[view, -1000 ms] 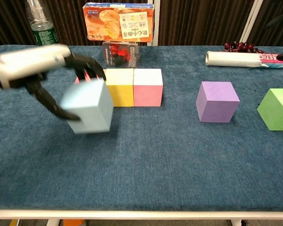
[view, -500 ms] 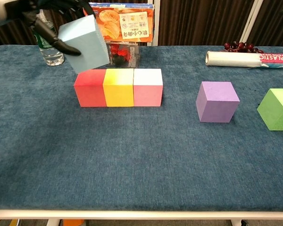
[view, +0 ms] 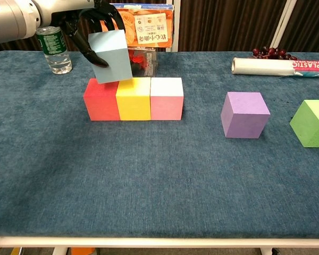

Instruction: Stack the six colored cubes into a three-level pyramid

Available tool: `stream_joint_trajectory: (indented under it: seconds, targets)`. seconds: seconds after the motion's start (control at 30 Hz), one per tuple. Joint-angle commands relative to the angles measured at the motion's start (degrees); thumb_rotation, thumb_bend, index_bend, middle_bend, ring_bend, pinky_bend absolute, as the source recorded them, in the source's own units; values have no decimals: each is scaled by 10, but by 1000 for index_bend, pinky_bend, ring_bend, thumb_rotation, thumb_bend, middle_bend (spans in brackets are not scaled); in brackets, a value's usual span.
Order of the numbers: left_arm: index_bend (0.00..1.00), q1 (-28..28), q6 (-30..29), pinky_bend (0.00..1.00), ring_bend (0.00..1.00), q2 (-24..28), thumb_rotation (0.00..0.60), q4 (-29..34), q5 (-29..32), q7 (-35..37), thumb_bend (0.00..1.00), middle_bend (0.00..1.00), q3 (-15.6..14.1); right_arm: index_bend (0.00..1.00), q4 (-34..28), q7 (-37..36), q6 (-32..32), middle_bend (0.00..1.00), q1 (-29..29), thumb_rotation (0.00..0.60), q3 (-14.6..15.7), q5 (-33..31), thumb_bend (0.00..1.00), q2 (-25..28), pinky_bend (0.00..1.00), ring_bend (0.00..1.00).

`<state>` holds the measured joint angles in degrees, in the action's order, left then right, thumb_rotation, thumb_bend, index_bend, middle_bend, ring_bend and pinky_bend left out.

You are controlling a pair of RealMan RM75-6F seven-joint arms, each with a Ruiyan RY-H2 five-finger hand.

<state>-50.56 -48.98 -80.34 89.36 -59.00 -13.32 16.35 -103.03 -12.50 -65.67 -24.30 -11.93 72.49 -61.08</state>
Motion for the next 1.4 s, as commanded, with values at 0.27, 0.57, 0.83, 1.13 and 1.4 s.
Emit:
stream_joint_trajectory:
  seconds: [0.27,0.57,0.83,1.13,1.4]
  targets:
    - [303,-20,41,221,415,11,600,-10,-22,22,133,500,-14,0,-1,0,1,225,4,600,0,-5,101,-1,0,0]
    - [300,-30,71,216,406,22,600,-29,-42,61,131,498,-22,0,2,2,6,225,3,600,-3,-11,101,-5,0,0]
    - [299,-37,80,212,401,18,600,-43,-50,81,128,495,-27,0,4,7,8,225,2,600,-5,-16,101,-8,0,0]
    - [296,-42,85,212,401,13,600,-54,-57,97,127,495,-33,0,8,12,12,225,0,600,-6,-20,101,-13,0,0]
    - [296,-45,87,212,401,10,600,-63,-60,104,126,489,-37,0,7,18,11,225,0,600,-8,-22,101,-14,0,0]
